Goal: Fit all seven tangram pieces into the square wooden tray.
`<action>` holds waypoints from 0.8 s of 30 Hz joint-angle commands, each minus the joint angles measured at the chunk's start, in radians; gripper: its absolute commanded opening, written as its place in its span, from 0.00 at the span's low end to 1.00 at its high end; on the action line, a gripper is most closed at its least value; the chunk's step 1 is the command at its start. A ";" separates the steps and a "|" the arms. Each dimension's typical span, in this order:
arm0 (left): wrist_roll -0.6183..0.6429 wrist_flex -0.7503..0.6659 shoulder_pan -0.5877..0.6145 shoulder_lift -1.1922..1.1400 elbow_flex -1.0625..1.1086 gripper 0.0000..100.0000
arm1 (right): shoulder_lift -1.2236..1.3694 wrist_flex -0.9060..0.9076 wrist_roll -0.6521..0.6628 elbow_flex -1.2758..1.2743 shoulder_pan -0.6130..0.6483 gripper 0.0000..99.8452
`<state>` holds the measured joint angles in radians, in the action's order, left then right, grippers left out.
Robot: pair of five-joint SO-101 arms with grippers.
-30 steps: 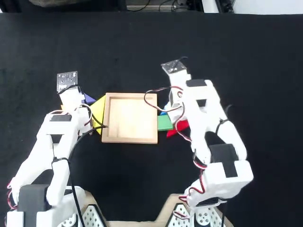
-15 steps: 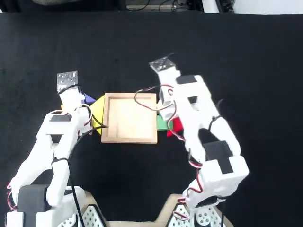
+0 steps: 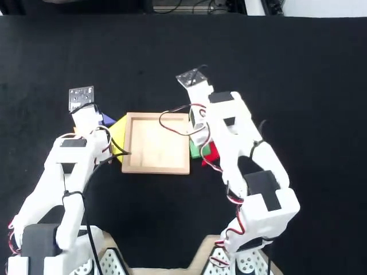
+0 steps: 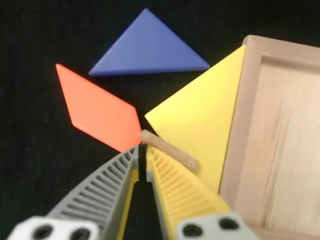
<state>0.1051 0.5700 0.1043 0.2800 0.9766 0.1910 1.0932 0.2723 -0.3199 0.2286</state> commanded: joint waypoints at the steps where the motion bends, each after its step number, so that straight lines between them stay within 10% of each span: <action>1: 0.000 -0.012 0.004 0.034 -0.005 0.03 | -0.007 -0.029 0.015 0.048 0.035 0.11; 11: 0.000 -0.012 0.004 0.034 -0.005 0.03 | 0.076 -0.021 0.057 0.053 0.101 0.11; 24: 0.000 -0.012 0.004 0.034 -0.005 0.03 | 0.070 0.078 0.061 0.047 -0.130 0.11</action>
<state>0.1051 0.5700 0.1043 0.2800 0.9766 0.2754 1.1592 0.3214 -0.3092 0.1949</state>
